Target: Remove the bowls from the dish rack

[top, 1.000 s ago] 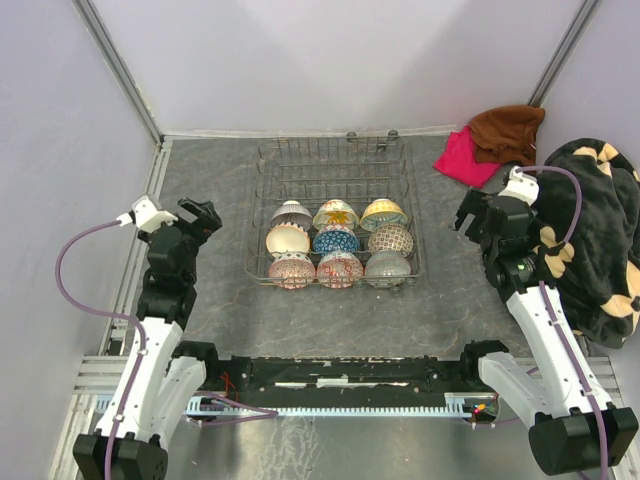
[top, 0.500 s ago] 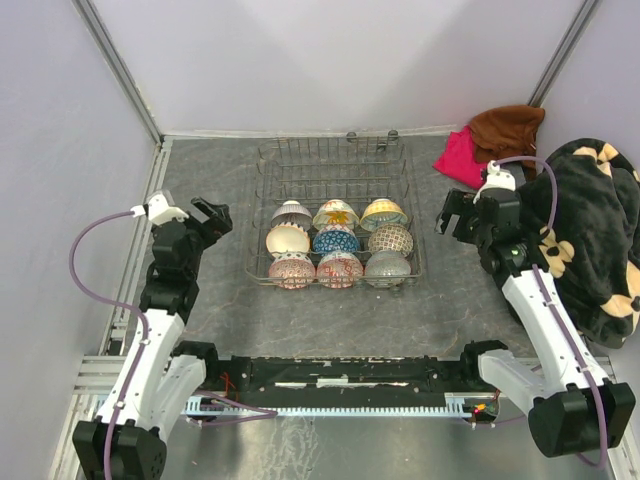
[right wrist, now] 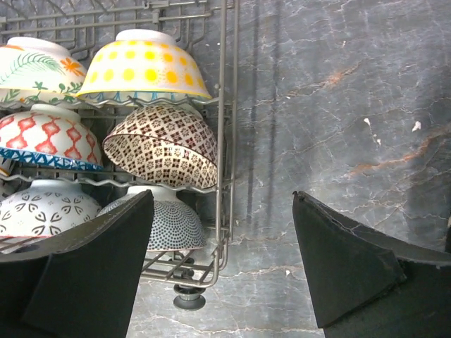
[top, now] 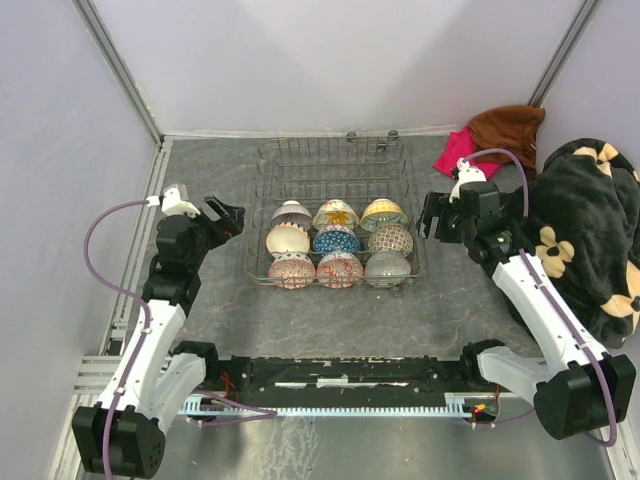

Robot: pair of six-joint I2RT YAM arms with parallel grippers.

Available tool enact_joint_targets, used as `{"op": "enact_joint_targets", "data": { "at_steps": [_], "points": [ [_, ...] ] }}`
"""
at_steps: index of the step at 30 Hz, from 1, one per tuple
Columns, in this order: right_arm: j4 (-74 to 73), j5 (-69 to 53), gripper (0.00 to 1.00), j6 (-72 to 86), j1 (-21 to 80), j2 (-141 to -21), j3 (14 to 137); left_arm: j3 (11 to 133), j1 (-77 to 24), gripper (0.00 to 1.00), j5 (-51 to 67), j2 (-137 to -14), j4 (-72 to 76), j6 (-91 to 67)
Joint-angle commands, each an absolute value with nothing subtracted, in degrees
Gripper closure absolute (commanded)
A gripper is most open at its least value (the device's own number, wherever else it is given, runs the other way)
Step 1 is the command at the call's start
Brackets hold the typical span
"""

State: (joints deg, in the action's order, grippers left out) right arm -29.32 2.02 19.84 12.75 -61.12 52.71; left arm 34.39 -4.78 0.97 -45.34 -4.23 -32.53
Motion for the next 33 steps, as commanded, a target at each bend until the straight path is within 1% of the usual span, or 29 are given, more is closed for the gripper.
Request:
{"op": "enact_joint_targets", "data": {
  "at_steps": [1, 6, 10, 13, 17, 20, 24, 26, 33],
  "points": [
    [-28.8, 2.1, 0.12, 19.0, 13.8, -60.8, 56.0, 36.8, -5.1, 0.04, 3.5, -44.7, -2.9, -30.4],
    [-29.7, 3.8, 0.12, 19.2, 14.2, -61.7, 56.1, 36.5, -5.1, 0.04, 3.8, -45.0, -3.0, -30.6],
    [-33.5, 5.6, 0.13, 19.0, 14.8, -67.4, 58.9, 37.0, -5.3, 0.04, 4.7, -47.9, -4.3, -30.5],
    [-36.1, 7.2, 0.19, 18.7, 15.4, -72.1, 60.3, 37.5, -5.9, 0.04, 4.3, -49.7, -5.8, -29.8],
    [-36.4, 8.1, 0.27, 18.8, 15.9, -73.8, 60.0, 37.4, -6.8, 0.04, 2.7, -50.7, -7.7, -29.4],
    [-36.1, 8.3, 0.31, 19.0, 16.1, -74.4, 59.7, 36.9, -7.6, 0.04, 2.1, -51.4, -7.8, -29.6],
    [-35.8, 8.3, 0.33, 19.0, 16.2, -75.4, 59.5, 36.3, -8.7, 0.04, 1.4, -52.8, -7.8, -30.2],
    [-35.7, 8.1, 0.37, 19.1, 16.3, -76.2, 59.5, 35.9, -9.3, 0.05, 0.8, -53.3, -7.8, -30.7],
    [-34.5, 7.7, 0.41, 19.3, 16.8, -78.9, 59.4, 35.6, -10.9, 0.06, -1.8, -54.9, -7.8, -30.9]
  ]
}}
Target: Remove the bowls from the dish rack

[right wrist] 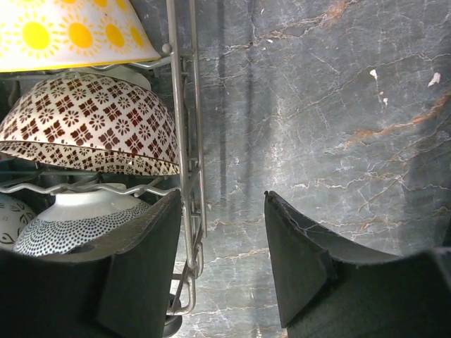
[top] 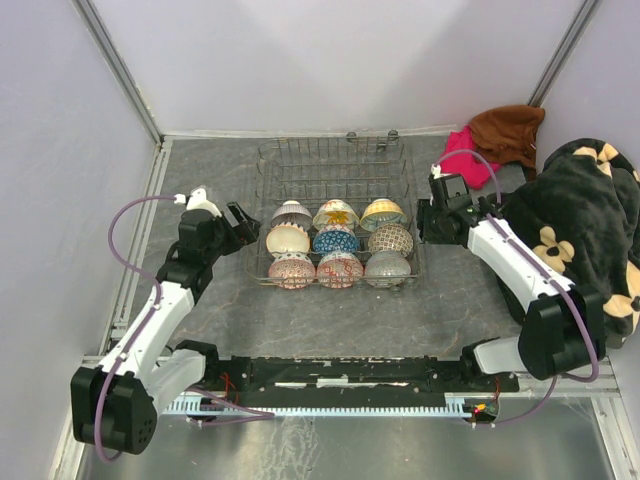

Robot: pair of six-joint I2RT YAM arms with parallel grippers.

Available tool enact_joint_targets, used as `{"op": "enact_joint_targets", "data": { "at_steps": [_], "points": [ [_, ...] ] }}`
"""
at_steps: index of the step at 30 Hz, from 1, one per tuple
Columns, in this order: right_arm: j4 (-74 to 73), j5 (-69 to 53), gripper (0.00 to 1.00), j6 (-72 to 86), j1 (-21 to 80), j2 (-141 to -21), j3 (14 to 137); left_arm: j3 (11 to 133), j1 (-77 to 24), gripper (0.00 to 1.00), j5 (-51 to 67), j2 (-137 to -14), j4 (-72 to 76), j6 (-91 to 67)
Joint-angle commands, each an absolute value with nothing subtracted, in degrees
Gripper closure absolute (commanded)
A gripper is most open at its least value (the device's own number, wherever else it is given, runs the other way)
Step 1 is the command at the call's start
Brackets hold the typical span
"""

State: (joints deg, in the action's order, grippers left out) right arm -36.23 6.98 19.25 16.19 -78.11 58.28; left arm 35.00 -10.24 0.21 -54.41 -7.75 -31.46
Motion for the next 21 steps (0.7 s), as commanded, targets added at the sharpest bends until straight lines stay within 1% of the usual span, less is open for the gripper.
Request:
{"op": "enact_joint_targets", "data": {
  "at_steps": [1, 5, 10, 15, 21],
  "points": [
    [-34.4, 7.8, 0.42, 19.4, 17.0, -79.2, 59.5, 35.5, -11.0, 0.07, -2.1, -55.0, -7.8, -31.0],
    [-33.5, 8.2, 0.43, 19.8, 17.8, -80.4, 59.9, 35.4, -11.6, 0.07, -3.1, -56.0, -7.8, -30.9],
    [-34.0, 9.4, 0.49, 19.7, 18.4, -82.1, 60.5, 35.2, -12.1, 0.07, -4.1, -56.8, -7.8, -30.6],
    [-34.6, 10.1, 0.53, 19.4, 18.6, -80.9, 59.6, 35.0, -12.2, 0.07, -5.2, -56.7, -7.8, -30.5],
    [-35.4, 10.0, 0.55, 19.0, 18.7, -79.1, 58.4, 35.0, -12.4, 0.07, -5.9, -57.6, -7.8, -30.4]
  ]
}}
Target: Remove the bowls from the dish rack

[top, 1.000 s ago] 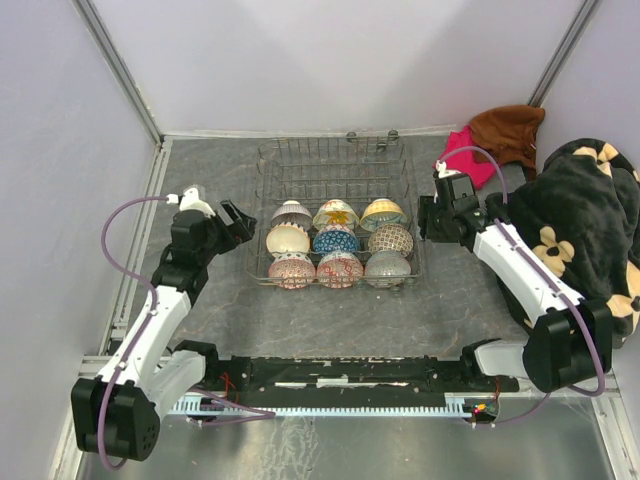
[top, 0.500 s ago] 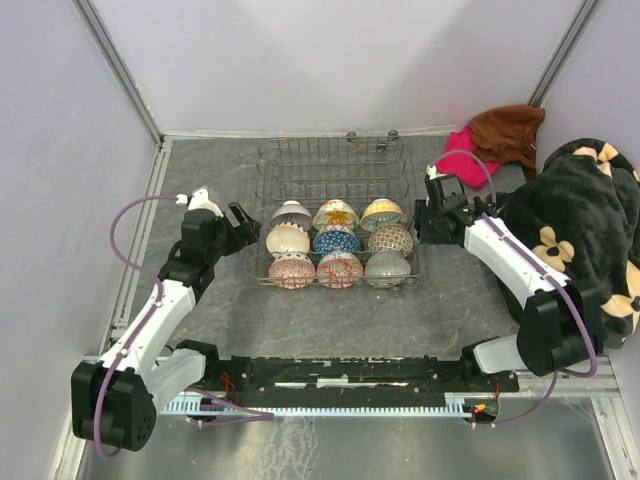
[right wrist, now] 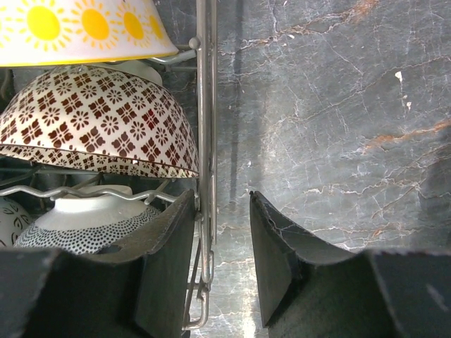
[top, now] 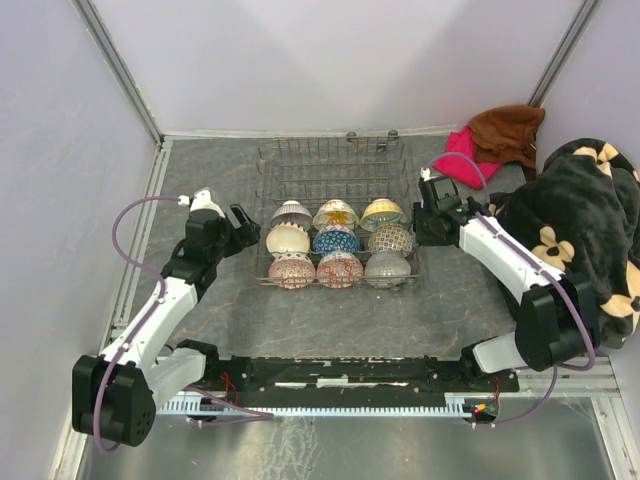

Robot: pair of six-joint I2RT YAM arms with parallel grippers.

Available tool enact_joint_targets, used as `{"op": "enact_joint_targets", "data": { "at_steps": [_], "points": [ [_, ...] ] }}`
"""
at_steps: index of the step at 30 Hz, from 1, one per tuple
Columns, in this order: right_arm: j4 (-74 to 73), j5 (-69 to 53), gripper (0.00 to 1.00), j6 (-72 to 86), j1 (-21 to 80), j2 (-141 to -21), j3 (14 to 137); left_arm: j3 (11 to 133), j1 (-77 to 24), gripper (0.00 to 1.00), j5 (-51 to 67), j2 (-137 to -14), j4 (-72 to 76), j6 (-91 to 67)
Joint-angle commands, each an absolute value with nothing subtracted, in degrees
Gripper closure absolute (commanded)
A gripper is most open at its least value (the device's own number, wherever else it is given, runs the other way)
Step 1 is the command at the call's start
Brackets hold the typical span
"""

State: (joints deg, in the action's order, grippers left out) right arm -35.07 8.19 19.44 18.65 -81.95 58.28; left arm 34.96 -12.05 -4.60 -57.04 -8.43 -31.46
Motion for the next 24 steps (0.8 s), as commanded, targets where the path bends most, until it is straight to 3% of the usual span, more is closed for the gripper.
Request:
{"op": "enact_joint_targets", "data": {
  "at_steps": [1, 24],
  "points": [
    [-35.4, 9.9, 0.55, 19.1, 18.7, -79.1, 58.3, 35.0, -12.5, 0.07, -5.9, -57.8, -7.8, -30.4],
    [-36.4, 6.8, 0.66, 19.6, 19.7, -76.6, 53.4, 33.7, -13.3, 0.08, -8.9, -55.8, -8.8, -31.3]
  ]
}}
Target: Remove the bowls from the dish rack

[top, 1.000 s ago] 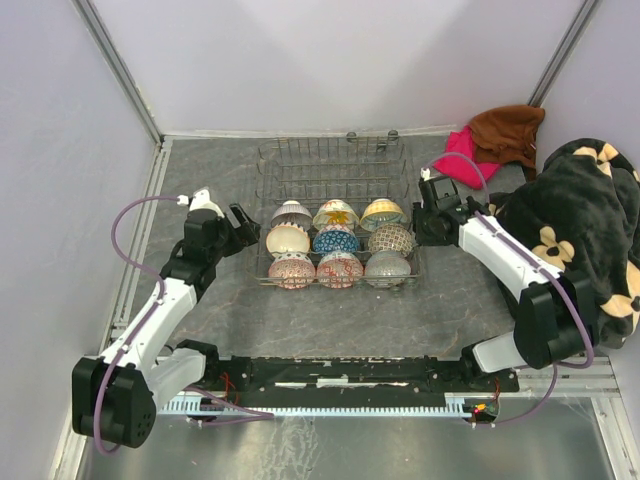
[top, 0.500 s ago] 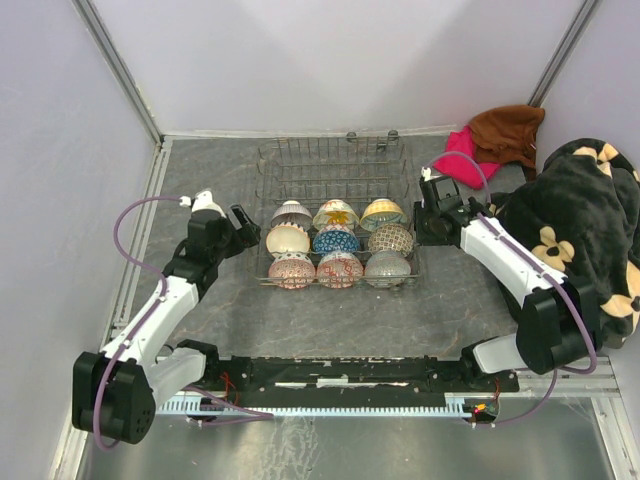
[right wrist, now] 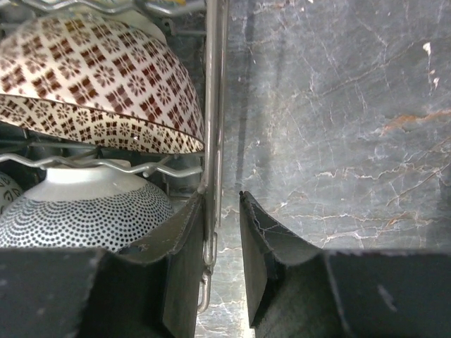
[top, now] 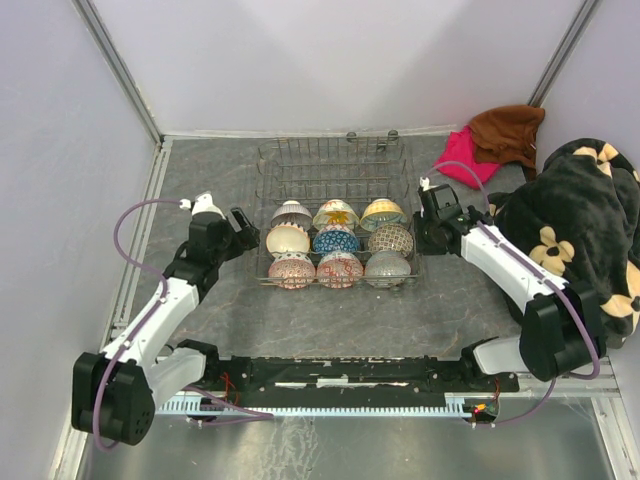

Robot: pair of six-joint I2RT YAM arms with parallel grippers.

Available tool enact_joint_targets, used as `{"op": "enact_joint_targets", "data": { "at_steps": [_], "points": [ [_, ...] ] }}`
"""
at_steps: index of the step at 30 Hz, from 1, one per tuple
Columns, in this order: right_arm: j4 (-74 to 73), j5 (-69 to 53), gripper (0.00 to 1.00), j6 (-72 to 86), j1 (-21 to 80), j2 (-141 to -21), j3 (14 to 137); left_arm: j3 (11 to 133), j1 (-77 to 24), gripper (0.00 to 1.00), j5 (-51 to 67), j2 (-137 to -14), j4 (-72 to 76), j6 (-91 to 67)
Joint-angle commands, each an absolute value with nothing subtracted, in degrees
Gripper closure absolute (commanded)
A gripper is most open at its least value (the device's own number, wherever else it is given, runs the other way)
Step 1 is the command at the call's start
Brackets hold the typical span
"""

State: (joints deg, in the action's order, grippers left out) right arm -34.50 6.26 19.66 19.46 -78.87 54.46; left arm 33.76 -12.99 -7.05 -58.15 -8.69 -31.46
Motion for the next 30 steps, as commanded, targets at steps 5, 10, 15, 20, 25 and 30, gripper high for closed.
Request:
{"op": "enact_joint_targets", "data": {
  "at_steps": [5, 10, 15, 20, 25, 30],
  "points": [
    [-36.2, 6.0, 0.68, 20.2, 20.3, -76.0, 52.3, 33.7, -13.3, 0.08, -11.2, -51.9, -10.8, -31.5],
    [-35.4, 4.8, 0.69, 21.4, 22.2, -76.1, 52.7, 34.5, -13.3, 0.08, -13.0, -48.2, -12.7, -31.7],
    [-34.9, 4.7, 0.69, 22.6, 25.2, -78.0, 54.9, 35.2, -13.3, 0.08, -14.3, -46.7, -14.4, -31.4],
    [-34.4, 5.0, 0.69, 23.7, 28.4, -81.3, 58.3, 35.2, -13.3, 0.07, -15.3, -46.4, -14.8, -31.0],
    [-33.8, 5.9, 0.69, 24.6, 31.5, -84.3, 61.1, 35.2, -13.2, 0.07, -16.0, -46.4, -14.8, -31.1],
    [-32.7, 7.2, 0.69, 25.5, 33.8, -86.6, 63.5, 35.0, -13.3, 0.07, -16.4, -46.5, -14.5, -31.3]
  ]
}}
